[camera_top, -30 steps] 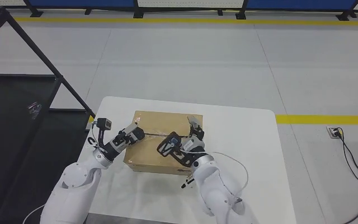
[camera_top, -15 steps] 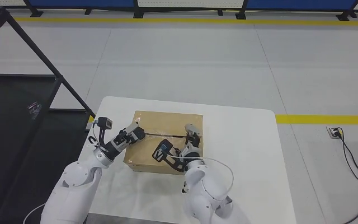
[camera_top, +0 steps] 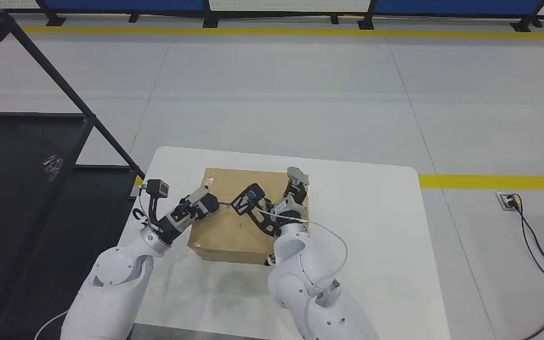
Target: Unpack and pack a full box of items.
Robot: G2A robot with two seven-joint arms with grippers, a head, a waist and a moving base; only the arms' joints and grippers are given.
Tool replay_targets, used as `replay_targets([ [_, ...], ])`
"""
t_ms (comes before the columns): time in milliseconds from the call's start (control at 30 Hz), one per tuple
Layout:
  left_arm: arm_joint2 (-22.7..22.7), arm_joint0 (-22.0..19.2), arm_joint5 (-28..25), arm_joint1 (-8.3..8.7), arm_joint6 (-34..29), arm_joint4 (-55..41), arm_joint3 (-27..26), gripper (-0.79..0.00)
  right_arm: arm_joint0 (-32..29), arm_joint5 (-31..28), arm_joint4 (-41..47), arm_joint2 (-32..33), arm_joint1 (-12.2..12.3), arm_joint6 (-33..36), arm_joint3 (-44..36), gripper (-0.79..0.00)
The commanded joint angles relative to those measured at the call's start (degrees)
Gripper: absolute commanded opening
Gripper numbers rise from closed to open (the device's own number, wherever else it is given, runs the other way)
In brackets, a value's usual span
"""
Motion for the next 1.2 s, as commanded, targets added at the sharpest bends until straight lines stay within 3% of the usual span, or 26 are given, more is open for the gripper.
replay_targets([
  [0, -0.04, 0.02, 0.03, 0.01, -0.04, 0.00, -0.03, 0.000, 0.28, 1.31, 0.91, 0.26, -0.25, -0.61, 0.47, 0.000],
  [100, -0.09, 0.00, -0.01, 0.02, -0.16, -0.16, -0.01, 0.000, 0.46, 3.94, 2.10, 1.05, -0.62, -1.53, 0.61, 0.000],
  [200, -0.11, -0.09, 0.01, 0.02, -0.23, -0.19, 0.07, 0.000, 0.25, 2.92, 3.51, 1.73, -0.71, -3.72, 0.23, 0.000],
  [433, -0.09, -0.40, 0.14, 0.01, -0.24, -0.21, 0.56, 0.000, -5.22, -14.88, 3.78, 4.66, 1.18, -11.37, -5.97, 0.000],
  [533, 0.29, -0.71, 0.20, -0.07, -0.23, -0.13, 0.70, 0.000, -6.98, -17.87, 1.54, 4.80, 1.60, -10.29, -7.50, 0.000],
  [700, 0.83, -1.20, 0.29, -0.18, -0.19, 0.10, 0.99, 0.000, -7.18, -16.92, -0.84, 3.87, 1.46, -8.41, -6.26, 0.000],
  [933, 0.68, -1.11, 0.00, -0.16, -0.10, 0.23, 1.21, 0.000, -3.10, -14.07, -2.37, 1.12, 0.24, -4.81, -0.37, 0.000],
  [1167, 0.15, -0.61, 0.05, -0.05, 0.11, 0.19, 0.74, 0.000, -0.20, -5.47, -4.15, -0.38, -1.21, -1.36, 2.66, 0.000],
])
